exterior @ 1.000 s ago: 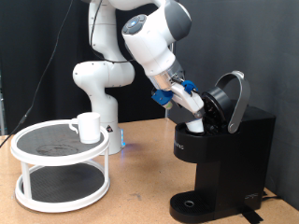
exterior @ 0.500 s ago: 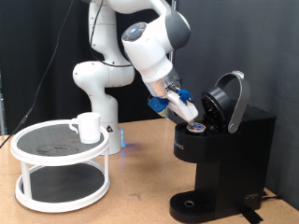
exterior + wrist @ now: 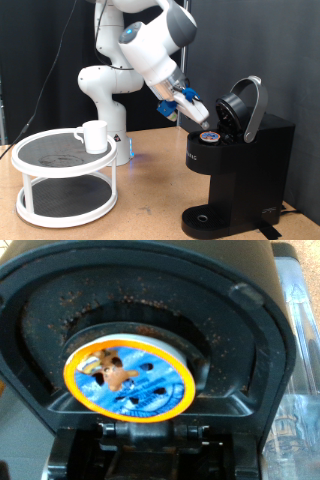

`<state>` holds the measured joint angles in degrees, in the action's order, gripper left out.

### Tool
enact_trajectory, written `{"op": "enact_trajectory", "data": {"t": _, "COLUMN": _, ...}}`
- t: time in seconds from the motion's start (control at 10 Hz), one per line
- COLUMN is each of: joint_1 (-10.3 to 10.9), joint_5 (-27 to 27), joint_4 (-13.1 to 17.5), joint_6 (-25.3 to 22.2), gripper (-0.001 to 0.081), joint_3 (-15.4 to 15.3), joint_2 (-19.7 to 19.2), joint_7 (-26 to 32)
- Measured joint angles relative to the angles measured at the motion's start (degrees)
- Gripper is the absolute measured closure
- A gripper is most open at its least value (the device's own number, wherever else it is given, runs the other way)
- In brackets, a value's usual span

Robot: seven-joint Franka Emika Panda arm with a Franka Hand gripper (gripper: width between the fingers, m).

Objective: Make a cup of coffee with the keurig machine

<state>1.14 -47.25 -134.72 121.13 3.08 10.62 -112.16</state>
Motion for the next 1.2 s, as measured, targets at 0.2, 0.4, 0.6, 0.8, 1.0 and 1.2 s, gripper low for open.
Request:
{"op": "enact_trajectory", "data": {"t": 0.2, "joint_1": 0.0, "joint_5": 0.5, "joint_4": -0.1, "joint_6": -0.1, "gripper": 0.0072, "joint_3": 0.0, "joint_2": -0.2, "joint_7": 0.0}}
{"op": "enact_trajectory", "data": {"t": 0.4, "joint_1": 0.0, "joint_5": -0.9, "joint_4": 0.4, "joint_6": -0.1, "gripper": 0.0072, "joint_3": 0.4, "joint_2": 0.4, "joint_7": 0.7}}
{"op": "enact_trajectory", "data": {"t": 0.6, "joint_1": 0.0, "joint_5": -3.4, "joint_4": 1.8, "joint_6": -1.3, "gripper": 0.0072, "joint_3": 1.5, "joint_2": 2.1, "joint_7": 1.4}}
{"op": "enact_trajectory", "data": {"t": 0.8, "joint_1": -0.1, "joint_5": -4.4, "joint_4": 4.3, "joint_6": -3.8, "gripper": 0.0072, "joint_3": 2.7, "joint_2": 3.6, "joint_7": 0.6}}
{"op": "enact_trajectory", "data": {"t": 1.0, "joint_1": -0.5, "joint_5": -4.2, "joint_4": 7.5, "joint_6": -6.8, "gripper": 0.0072, "joint_3": 3.6, "joint_2": 4.4, "joint_7": -1.6}}
{"op": "enact_trajectory", "data": {"t": 1.2, "joint_1": -0.9, "joint_5": -3.9, "joint_4": 9.9, "joint_6": -8.4, "gripper": 0.0072, "joint_3": 4.2, "joint_2": 5.0, "joint_7": -3.0}}
